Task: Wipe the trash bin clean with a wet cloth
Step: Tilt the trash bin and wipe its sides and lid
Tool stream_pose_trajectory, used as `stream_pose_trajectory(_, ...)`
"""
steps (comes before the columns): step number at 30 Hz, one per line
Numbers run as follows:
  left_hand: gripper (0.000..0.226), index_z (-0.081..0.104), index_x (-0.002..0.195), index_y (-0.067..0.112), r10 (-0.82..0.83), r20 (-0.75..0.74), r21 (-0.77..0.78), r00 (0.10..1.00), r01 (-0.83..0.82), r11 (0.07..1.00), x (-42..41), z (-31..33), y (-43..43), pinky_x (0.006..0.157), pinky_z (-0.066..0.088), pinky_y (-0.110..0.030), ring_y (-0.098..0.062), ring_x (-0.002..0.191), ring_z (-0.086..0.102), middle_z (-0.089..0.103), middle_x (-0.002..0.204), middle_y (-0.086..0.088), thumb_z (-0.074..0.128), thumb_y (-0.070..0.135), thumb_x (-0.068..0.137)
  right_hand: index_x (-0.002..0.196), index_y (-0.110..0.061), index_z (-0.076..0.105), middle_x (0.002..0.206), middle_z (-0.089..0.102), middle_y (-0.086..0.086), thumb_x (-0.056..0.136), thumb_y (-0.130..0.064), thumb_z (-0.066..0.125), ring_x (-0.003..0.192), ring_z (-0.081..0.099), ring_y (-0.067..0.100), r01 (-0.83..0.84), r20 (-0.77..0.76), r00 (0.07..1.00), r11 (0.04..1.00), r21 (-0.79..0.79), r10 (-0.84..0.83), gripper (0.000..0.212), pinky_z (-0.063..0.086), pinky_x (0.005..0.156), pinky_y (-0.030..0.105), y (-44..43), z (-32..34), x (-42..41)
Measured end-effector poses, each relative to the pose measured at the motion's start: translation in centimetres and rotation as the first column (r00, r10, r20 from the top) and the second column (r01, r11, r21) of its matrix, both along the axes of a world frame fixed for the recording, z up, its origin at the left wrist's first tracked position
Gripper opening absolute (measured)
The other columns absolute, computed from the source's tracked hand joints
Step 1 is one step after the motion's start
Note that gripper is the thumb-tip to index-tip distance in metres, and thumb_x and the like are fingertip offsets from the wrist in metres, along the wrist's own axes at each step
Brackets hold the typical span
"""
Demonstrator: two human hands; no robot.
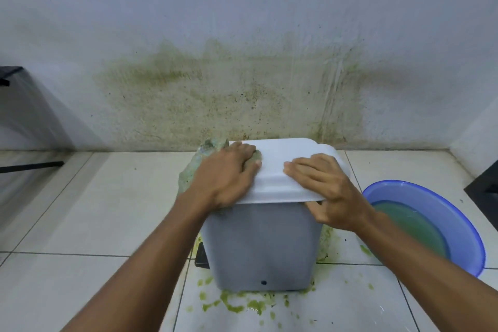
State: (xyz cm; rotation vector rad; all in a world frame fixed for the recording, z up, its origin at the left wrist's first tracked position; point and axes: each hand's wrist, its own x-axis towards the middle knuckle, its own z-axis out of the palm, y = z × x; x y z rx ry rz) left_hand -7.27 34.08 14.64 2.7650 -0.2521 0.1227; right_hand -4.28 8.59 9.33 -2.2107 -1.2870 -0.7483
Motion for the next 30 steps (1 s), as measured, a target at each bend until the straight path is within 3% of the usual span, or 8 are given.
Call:
stream_pose_trajectory(4,0.059,0.049,0.149,0.017,0.054,0.105,0.047,0.993,-0.06,0.997,-4.3,-1.7,-2.0,0.122,0.033,-0.042,-0.017,0.154,0.03,0.05,0.156,0.002,0.026,0.047,0.105,0.132,-0.006,0.062,0.142,0.057,0.002,0.077,-0.016,0.074,0.132,0.053,0.024,0.02,0.023,1.0,0.999,-0.044,-0.019,0.057,0.041,0.103,0.054,-1.2,-0.5,-2.8)
stream_pose_trajectory(8,0.061,0.031,0.162,0.016,0.013,0.009,0.022,1.0,-0.013,1.0,-4.2,-1.6,-2.2,0.128,0.015,-0.038,-0.012,0.16,0.007,0.026,0.171,0.002,0.029,0.047,0.109,0.137,-0.019,0.058,0.146,0.054,-0.004,0.077,-0.062,0.067,0.141,0.043,0.021,0.245,-0.1,0.965,0.969,0.0,-0.244,0.075,0.024,0.113,0.062,1.7,-0.8,-6.2)
stream_pose_trajectory(11,0.062,0.023,0.164,0.018,-0.079,-0.105,-0.051,0.991,0.074,0.996,-3.4,-0.8,-2.1,0.128,-0.002,-0.035,-0.006,0.158,-0.004,0.013,0.173,0.003,0.028,0.048,0.11,0.139,-0.019,0.056,0.144,0.056,-0.003,0.084,-0.063,0.054,0.144,0.039,0.022,0.465,-0.19,0.874,0.884,0.058,-0.447,0.07,0.014,0.118,0.062,4.4,-1.0,-7.1)
stream_pose_trajectory(15,0.061,0.015,0.165,0.035,0.034,-0.139,0.126,0.99,-0.016,0.992,-3.9,-0.9,0.2,0.124,-0.02,-0.044,-0.013,0.159,-0.016,-0.001,0.174,0.005,0.017,0.057,0.108,0.129,-0.017,0.065,0.138,0.061,0.0,0.091,-0.061,0.05,0.134,0.05,0.026,0.501,-0.147,0.861,0.862,0.076,-0.487,0.06,0.022,0.115,0.061,3.9,-1.9,-6.5)
stream_pose_trajectory(21,0.061,0.008,0.165,0.035,0.136,-0.188,0.029,0.973,-0.133,0.991,-4.8,-1.9,-0.1,0.123,-0.018,-0.047,-0.012,0.157,-0.022,-0.01,0.173,0.008,0.017,0.055,0.108,0.139,-0.021,0.057,0.15,0.049,-0.002,0.09,-0.053,0.053,0.147,0.032,0.026,0.249,-0.207,0.947,0.969,-0.006,-0.245,0.059,0.02,0.116,0.063,-0.9,-1.6,-3.2)
stream_pose_trajectory(25,0.059,0.008,0.166,0.027,0.051,-0.169,0.001,0.984,-0.051,0.999,-2.9,-2.0,-2.7,0.128,-0.009,-0.052,-0.015,0.158,-0.019,-0.005,0.174,0.002,0.02,0.046,0.111,0.147,-0.026,0.046,0.162,0.028,0.002,0.085,-0.047,0.052,0.155,0.001,0.022,0.413,-0.379,0.825,0.905,-0.104,-0.42,0.066,-0.009,0.12,0.059,-0.8,0.3,-1.5)
stream_pose_trajectory(27,0.061,0.012,0.166,0.022,0.081,-0.143,-0.024,0.986,-0.085,0.996,-1.5,-1.7,-3.7,0.129,-0.001,-0.054,-0.017,0.16,-0.013,0.002,0.175,0.0,0.025,0.044,0.111,0.15,-0.018,0.041,0.163,0.025,0.007,0.081,-0.045,0.059,0.155,0.0,0.022,0.419,-0.358,0.841,0.907,-0.043,-0.405,0.076,-0.001,0.122,0.058,1.4,0.0,-3.5)
stream_pose_trajectory(30,0.062,0.019,0.165,0.016,0.118,-0.128,-0.096,0.985,-0.131,0.987,0.1,-1.6,-4.1,0.129,0.006,-0.052,-0.018,0.161,-0.005,0.011,0.174,-0.001,0.031,0.043,0.11,0.155,-0.009,0.027,0.165,0.02,0.008,0.081,-0.064,0.06,0.155,0.003,0.022,0.316,-0.318,0.899,0.949,-0.01,-0.302,0.099,0.008,0.124,0.055,6.1,-2.6,-7.8)
